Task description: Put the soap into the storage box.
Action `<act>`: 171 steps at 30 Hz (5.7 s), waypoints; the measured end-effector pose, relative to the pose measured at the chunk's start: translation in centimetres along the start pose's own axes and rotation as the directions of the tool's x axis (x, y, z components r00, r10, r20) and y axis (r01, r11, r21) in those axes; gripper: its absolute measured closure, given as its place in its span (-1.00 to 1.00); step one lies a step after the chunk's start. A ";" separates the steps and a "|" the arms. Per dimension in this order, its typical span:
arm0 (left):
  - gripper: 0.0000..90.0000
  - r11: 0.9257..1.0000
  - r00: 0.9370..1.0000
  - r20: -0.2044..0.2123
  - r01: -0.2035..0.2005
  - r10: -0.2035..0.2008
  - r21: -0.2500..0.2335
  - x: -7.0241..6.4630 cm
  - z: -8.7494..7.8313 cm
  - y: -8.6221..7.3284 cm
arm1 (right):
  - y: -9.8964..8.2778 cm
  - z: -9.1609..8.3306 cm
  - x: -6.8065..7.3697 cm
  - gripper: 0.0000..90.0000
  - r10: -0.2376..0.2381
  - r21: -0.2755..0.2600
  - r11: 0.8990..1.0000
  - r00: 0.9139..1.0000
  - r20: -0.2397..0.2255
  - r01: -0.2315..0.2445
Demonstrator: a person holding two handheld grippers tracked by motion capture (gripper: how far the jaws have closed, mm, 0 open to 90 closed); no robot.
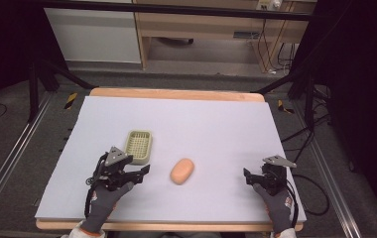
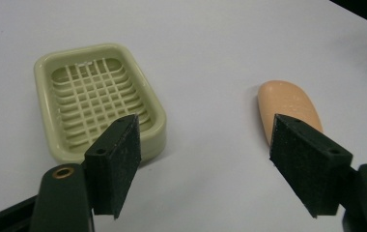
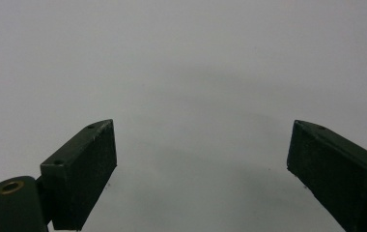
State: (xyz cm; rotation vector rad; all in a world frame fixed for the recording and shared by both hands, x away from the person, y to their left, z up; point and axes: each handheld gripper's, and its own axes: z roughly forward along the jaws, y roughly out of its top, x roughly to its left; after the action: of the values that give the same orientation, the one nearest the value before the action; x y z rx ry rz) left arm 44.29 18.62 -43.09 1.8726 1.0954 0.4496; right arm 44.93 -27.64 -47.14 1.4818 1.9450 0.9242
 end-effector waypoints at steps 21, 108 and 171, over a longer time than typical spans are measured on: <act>-0.44 0.999 0.998 0.049 -0.050 0.050 0.009 -2.5 2.3 2.5 | 0.1 -0.1 0.0 -0.77 0.008 -0.007 1.000 1.000 0.002 -0.008; -0.52 0.948 0.978 0.104 -0.203 0.182 0.247 -8.0 11.0 1.1 | 0.3 0.4 0.6 -0.81 0.006 0.015 1.000 1.000 0.009 -0.007; -0.30 0.953 0.983 0.106 -0.170 0.147 0.250 -8.3 10.3 1.8 | 0.2 0.4 0.6 -0.82 0.010 0.028 1.000 1.000 0.009 -0.011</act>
State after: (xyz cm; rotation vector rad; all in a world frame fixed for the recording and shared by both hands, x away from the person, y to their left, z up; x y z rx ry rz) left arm 47.60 6.04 -46.12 2.2001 0.9873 0.3242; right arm 45.23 -26.98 -47.22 1.5105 1.9532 0.8976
